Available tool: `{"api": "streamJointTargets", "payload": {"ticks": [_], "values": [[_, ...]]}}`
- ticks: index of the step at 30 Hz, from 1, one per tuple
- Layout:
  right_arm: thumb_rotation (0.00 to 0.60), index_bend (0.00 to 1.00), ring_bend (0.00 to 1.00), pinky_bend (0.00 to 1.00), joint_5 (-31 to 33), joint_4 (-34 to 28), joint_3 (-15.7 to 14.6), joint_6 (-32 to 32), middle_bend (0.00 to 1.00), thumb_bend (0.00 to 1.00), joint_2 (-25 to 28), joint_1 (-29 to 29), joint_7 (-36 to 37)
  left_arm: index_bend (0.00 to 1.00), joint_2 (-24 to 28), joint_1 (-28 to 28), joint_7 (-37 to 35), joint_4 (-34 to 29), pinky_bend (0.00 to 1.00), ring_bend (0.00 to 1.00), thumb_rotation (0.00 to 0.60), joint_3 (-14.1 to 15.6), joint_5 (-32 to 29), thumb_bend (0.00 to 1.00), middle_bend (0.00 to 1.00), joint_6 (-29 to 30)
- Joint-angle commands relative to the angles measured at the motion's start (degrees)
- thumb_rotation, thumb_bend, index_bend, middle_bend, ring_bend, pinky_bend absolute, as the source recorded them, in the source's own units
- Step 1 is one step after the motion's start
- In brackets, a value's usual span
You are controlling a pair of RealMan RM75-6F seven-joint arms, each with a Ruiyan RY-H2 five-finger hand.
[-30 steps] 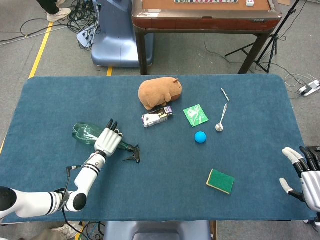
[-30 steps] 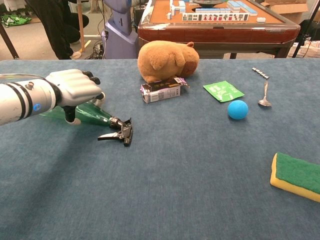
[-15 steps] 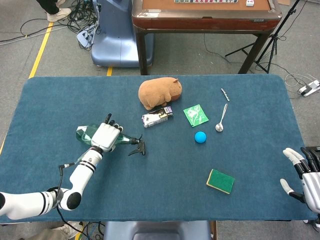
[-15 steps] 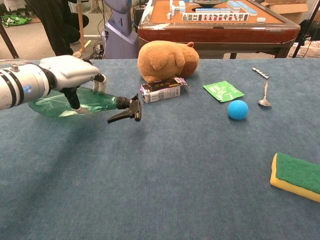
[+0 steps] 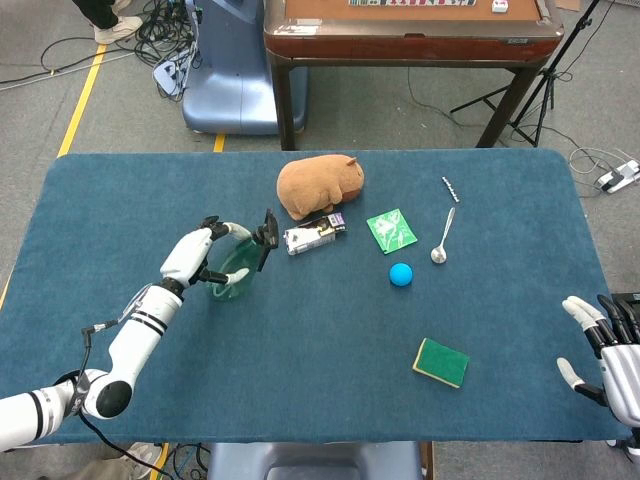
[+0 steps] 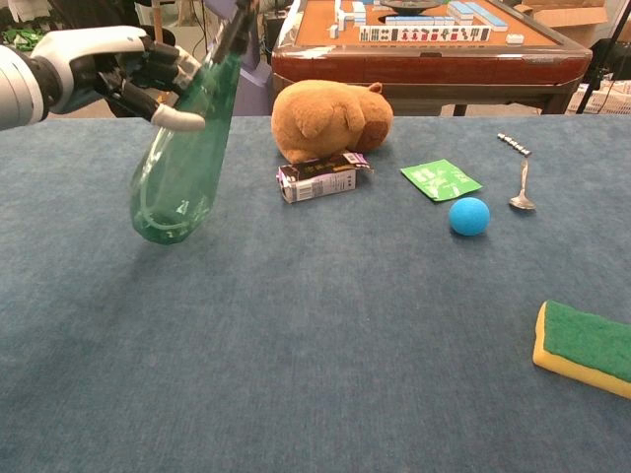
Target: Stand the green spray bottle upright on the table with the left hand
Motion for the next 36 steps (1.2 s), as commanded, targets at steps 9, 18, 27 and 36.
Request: {"api": "streamJointTargets", "payload": {"ticks": [9, 18, 27, 36], "values": [[0.6, 0.17, 0.04, 0.02, 0.3, -0.2, 0.1, -0.2, 0.19, 0.29, 0.1, 0.0, -0.3, 0.4, -8.0, 5.3, -22.0, 10.5, 0.0, 0.18, 0.6, -4.2, 8.3, 0.28, 0.45, 2.8], [0.6, 0.17, 0.04, 0.02, 0.6, -0.3, 0.2, -0.4, 0.19, 0.29, 0.2, 0.0, -0.6, 0.38, -15.2, 4.7, -21.7, 20.4, 0.0, 0.18, 0.6, -2.3, 12.1, 0.28, 0.43, 6.8], [0.6, 0.17, 0.04, 0.02, 0.6, -0.4, 0.1, -0.1, 0.19, 0.29, 0.3, -0.2, -0.6, 0.25, -15.4, 5.0, -21.9, 23.4, 0.0, 0.11, 0.6, -1.4, 13.0, 0.28, 0.26, 6.4], [0.6, 0.17, 0.04, 0.02, 0.3, -0.5, 0.2, -0.4, 0.19, 0.29, 0.2, 0.1, -0.6, 0.0, -12.8, 6.1, -22.2, 20.8, 0.0, 0.0, 0.6, -0.3, 15.1, 0.28, 0.03, 6.9]]}}
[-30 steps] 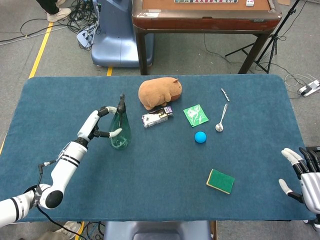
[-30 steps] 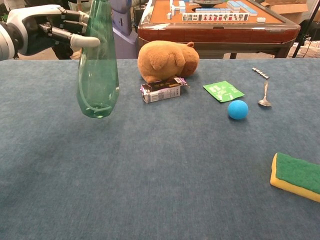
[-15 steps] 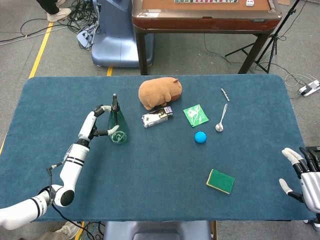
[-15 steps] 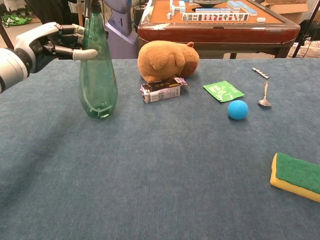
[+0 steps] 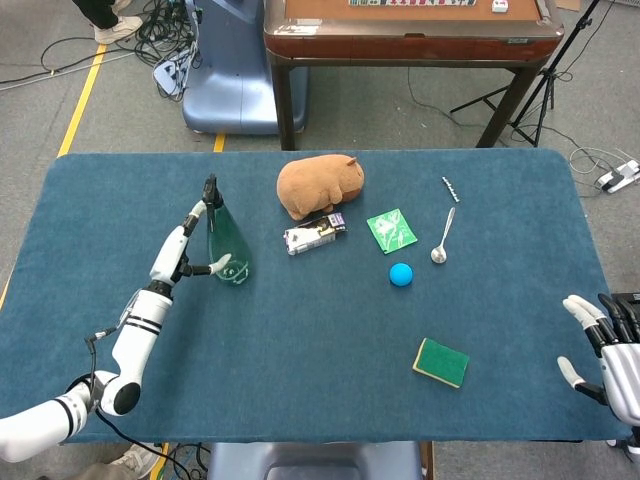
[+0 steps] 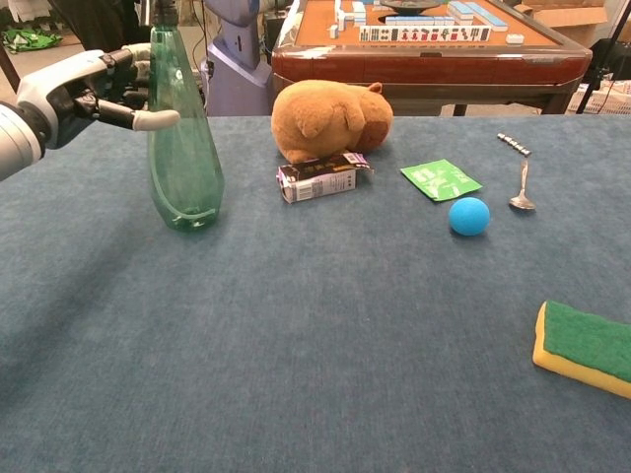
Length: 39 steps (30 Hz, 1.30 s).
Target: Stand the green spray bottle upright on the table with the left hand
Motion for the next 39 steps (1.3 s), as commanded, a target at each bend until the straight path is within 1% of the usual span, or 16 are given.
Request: {"api": "streamJointTargets", "payload": {"ticks": [1, 10, 16, 39], "values": [[0.6, 0.17, 0.04, 0.02, 0.0, 0.0, 0.0, 0.0, 0.19, 0.29, 0.0, 0.0, 0.0, 0.0, 0.6, 0.4, 0.2, -0.6, 0.0, 0.0, 0.6, 0.6, 0.8, 0.28, 0.03, 0.4], [0.6, 0.17, 0.04, 0.02, -0.1, -0.1, 0.1, 0.2, 0.19, 0.29, 0.1, 0.0, 0.0, 0.0, 2.0, 1.6, -1.6, -2.1, 0.0, 0.0, 0.6, 2.5, 3.0, 0.28, 0.02, 0.9], [0.6, 0.17, 0.04, 0.02, -0.1, 0.0, 0.1, 0.1, 0.19, 0.29, 0.0, 0.1, 0.1, 0.0, 2.9, 2.1, -2.2, -3.0, 0.0, 0.0, 0.6, 3.2, 3.6, 0.28, 0.02, 1.0], [0.6, 0.17, 0.04, 0.02, -0.3, 0.1, 0.0, 0.2, 0.19, 0.29, 0.0, 0.0, 0.1, 0.0, 4.7, 2.1, -2.0, -4.8, 0.0, 0.0, 0.6, 3.0, 2.7, 0.28, 0.0, -0.4]]}}
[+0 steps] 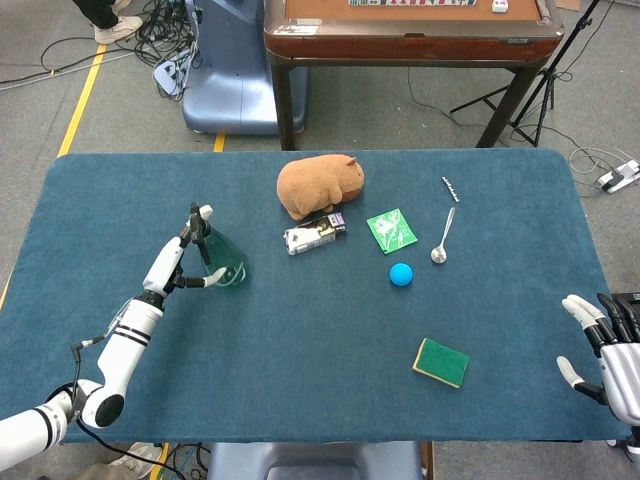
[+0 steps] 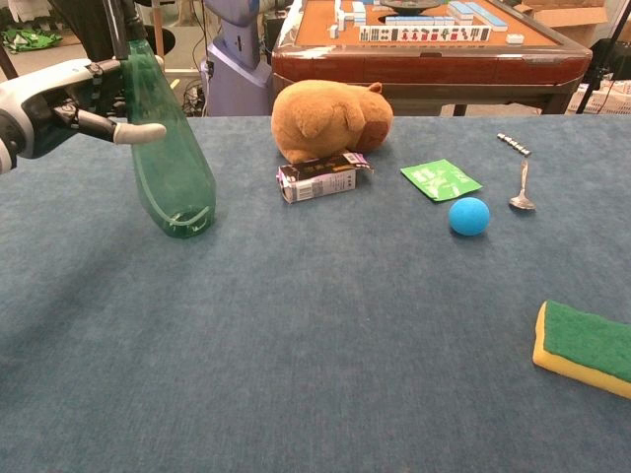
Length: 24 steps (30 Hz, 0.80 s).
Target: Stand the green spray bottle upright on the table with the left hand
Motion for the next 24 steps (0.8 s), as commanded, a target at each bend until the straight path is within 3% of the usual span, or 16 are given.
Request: {"api": "streamJointTargets", "payload": {"ticks": [1, 15, 24], "values": [[0.6, 0.17, 0.04, 0.02, 0.0, 0.0, 0.0, 0.0, 0.19, 0.29, 0.0, 0.0, 0.0, 0.0, 0.2, 0.1, 0.2, -0.1, 0.0, 0.0, 0.6, 0.1, 0.0, 0.28, 0.0, -0.1], [0.6, 0.17, 0.04, 0.02, 0.4, 0.3, 0.2, -0.1, 0.19, 0.29, 0.3, 0.0, 0.5, 0.0, 6.0, 3.7, 0.3, -2.9, 0.0, 0.0, 0.6, 3.4, 2.9, 0.28, 0.0, 2.3], [0.6, 0.17, 0.04, 0.02, 1.6, 1.3, 0.3, -2.3, 0.19, 0.29, 0.1, 1.0, 2.4, 0.0, 12.7, 9.5, 7.0, -8.0, 0.0, 0.0, 0.6, 5.6, 1.8, 0.28, 0.0, 7.4]]}}
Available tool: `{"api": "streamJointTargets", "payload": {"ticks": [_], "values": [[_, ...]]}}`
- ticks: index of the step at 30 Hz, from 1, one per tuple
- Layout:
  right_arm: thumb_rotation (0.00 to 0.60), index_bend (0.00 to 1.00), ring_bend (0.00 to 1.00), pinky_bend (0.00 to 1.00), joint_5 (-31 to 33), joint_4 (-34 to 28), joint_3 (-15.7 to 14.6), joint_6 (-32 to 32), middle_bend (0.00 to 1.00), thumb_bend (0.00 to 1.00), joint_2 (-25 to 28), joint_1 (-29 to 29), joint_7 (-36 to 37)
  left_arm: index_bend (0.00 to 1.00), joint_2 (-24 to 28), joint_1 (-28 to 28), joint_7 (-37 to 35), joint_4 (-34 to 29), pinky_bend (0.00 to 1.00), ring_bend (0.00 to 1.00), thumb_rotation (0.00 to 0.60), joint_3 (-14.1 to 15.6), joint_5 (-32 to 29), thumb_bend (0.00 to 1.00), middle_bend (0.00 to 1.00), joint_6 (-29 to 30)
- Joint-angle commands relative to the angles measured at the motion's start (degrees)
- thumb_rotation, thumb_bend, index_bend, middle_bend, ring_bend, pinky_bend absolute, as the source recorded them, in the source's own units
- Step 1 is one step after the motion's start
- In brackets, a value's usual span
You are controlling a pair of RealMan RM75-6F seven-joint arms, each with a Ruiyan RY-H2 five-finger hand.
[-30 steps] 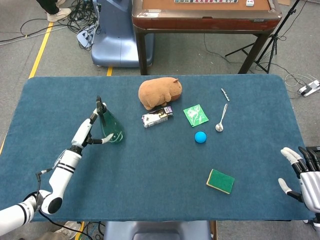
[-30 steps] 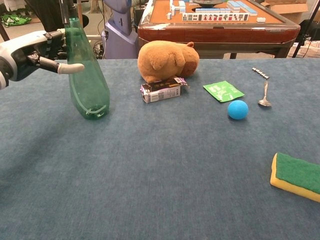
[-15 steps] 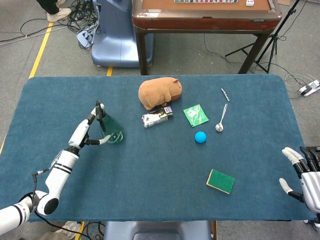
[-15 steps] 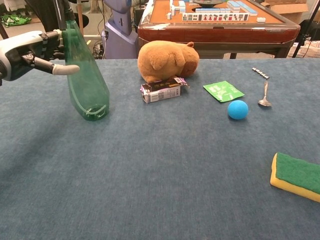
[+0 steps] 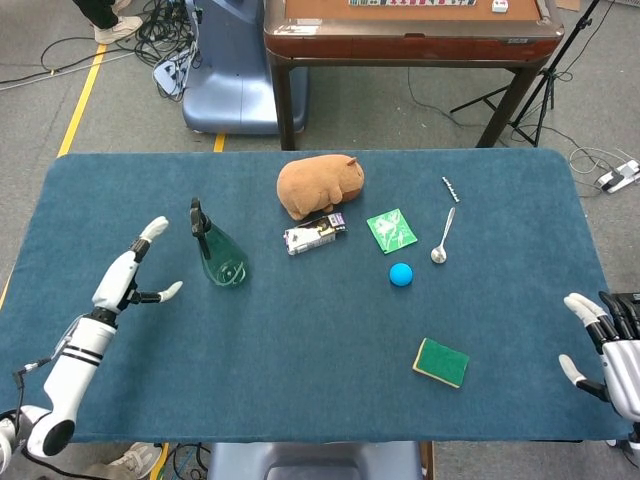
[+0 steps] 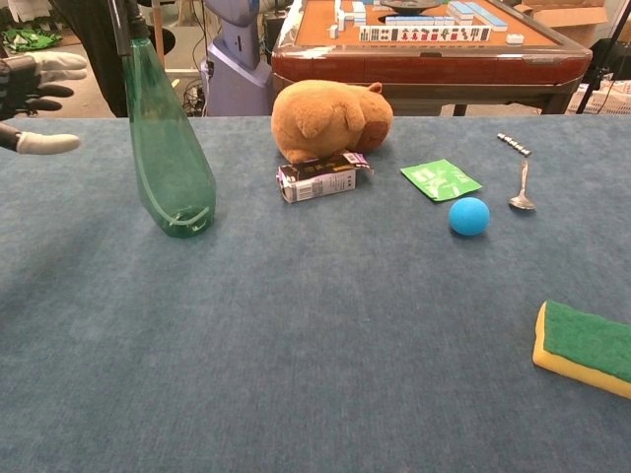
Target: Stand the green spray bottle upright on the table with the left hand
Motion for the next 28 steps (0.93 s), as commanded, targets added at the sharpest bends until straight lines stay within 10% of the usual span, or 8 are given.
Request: {"api": "streamJointTargets", "payload": {"ticks": [1, 28], "values": [[0.6, 0.17, 0.04, 0.02, 0.4, 0.4, 0.0, -0.9, 0.19, 0.29, -0.1, 0.4, 0.9, 0.0, 2.2, 2.9, 4.9, -2.1, 0.0, 0.0, 0.6, 1.1, -1.0, 0.28, 0.0, 3.1], [0.6, 0.17, 0.05, 0.04, -0.7, 0.6, -0.9, -4.9, 0.2, 0.29, -0.8, 3.2, 4.2, 0.04, 9.2, 18.5, 49.3, -19.7, 0.0, 0.0, 0.6, 11.2, 4.0, 0.28, 0.0, 22.8]]}}
